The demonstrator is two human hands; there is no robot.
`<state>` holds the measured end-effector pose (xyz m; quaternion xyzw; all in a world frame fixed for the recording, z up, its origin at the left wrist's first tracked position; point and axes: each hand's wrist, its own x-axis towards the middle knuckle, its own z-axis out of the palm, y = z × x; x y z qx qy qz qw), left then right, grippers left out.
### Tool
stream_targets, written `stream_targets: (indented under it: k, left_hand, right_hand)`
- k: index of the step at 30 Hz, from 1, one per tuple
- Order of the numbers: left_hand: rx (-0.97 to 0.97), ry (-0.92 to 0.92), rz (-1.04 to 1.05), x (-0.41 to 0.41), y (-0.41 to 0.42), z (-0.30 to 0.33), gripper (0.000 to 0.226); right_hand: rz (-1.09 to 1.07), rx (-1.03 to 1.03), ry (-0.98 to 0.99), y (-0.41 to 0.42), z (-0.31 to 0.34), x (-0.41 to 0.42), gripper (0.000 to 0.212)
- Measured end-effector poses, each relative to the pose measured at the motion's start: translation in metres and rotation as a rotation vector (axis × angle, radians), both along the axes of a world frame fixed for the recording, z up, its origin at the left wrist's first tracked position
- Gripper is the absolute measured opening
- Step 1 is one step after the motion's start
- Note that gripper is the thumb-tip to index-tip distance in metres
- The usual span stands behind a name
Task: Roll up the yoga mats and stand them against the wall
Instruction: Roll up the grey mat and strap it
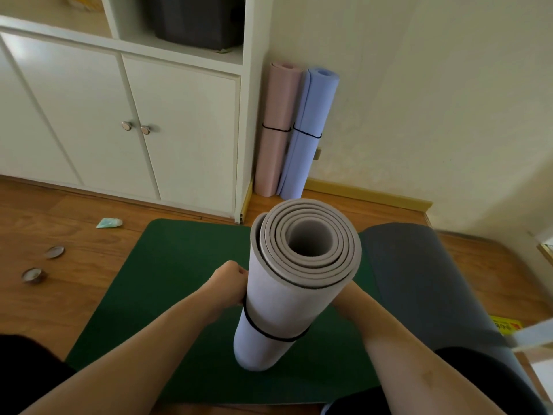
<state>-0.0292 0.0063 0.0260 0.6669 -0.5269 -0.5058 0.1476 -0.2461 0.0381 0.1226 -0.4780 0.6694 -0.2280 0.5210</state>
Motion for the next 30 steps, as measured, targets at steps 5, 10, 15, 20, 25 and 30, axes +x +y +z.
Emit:
stream_targets:
  k: [5, 10, 15, 20, 25, 30]
  left_hand:
    - [-0.06, 0.078, 0.141, -0.002, 0.007, 0.032, 0.026]
    - [-0.194, 0.36, 0.235, 0.0, 0.01, 0.109, 0.048]
    - [-0.328, 0.39, 0.057, 0.002, 0.037, 0.177, 0.057]
    - [-0.356, 0.237, -0.012, -0.005, 0.045, 0.186, 0.048]
    - [-0.243, 0.311, -0.075, 0.002, 0.045, 0.18, 0.053]
    - [-0.294, 0.237, -0.072, 0.002, 0.043, 0.183, 0.048]
  right_hand:
    - [-0.112, -0.361, -0.183, 0.002, 0.039, -0.015, 0.035]
    - [0.258, -0.618, -0.037, 0.003, 0.116, -0.014, 0.047]
    - [0.41, -0.609, 0.617, 0.0, 0.11, 0.024, 0.058]
    - [0.326, -0.512, 0.606, -0.004, 0.112, 0.034, 0.033]
    - [0.274, -0.519, 0.689, -0.004, 0.109, 0.038, 0.035]
    - [0.306, -0.511, 0.67, -0.008, 0.11, 0.04, 0.036]
